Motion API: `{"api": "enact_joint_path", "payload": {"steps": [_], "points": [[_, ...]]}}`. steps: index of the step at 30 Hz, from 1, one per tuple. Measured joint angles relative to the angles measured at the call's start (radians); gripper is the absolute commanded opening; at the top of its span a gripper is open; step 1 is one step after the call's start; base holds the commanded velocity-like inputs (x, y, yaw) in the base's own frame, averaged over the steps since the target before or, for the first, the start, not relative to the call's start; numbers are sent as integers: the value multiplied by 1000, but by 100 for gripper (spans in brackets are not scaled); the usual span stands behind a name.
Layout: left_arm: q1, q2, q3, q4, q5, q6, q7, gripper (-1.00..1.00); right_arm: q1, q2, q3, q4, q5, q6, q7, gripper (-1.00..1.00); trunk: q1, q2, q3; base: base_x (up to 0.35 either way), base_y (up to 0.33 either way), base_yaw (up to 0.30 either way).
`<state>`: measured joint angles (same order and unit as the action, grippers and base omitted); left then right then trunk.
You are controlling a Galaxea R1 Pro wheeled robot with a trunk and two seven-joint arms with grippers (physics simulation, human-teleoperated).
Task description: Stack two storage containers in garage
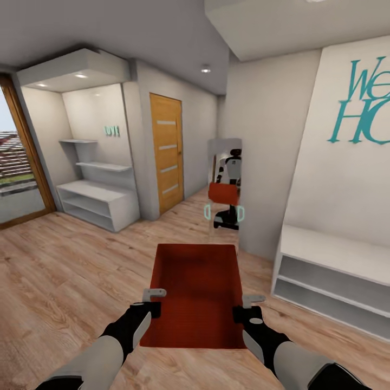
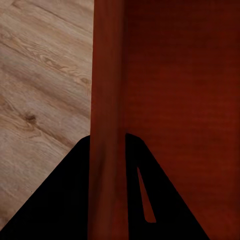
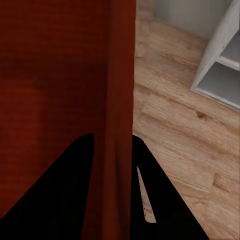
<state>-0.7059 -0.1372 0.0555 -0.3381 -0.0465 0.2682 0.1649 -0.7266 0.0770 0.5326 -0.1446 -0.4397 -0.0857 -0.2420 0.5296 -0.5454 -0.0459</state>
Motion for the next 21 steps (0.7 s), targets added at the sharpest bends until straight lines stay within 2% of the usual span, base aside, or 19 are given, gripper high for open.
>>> {"api": "enact_joint_path", "payload": {"steps": [21], "points": [[0,0,-1,0,1,0,0,-100,0,0,2,0,-1,1,-1,-100,0,0,0,322,0,273]]}}
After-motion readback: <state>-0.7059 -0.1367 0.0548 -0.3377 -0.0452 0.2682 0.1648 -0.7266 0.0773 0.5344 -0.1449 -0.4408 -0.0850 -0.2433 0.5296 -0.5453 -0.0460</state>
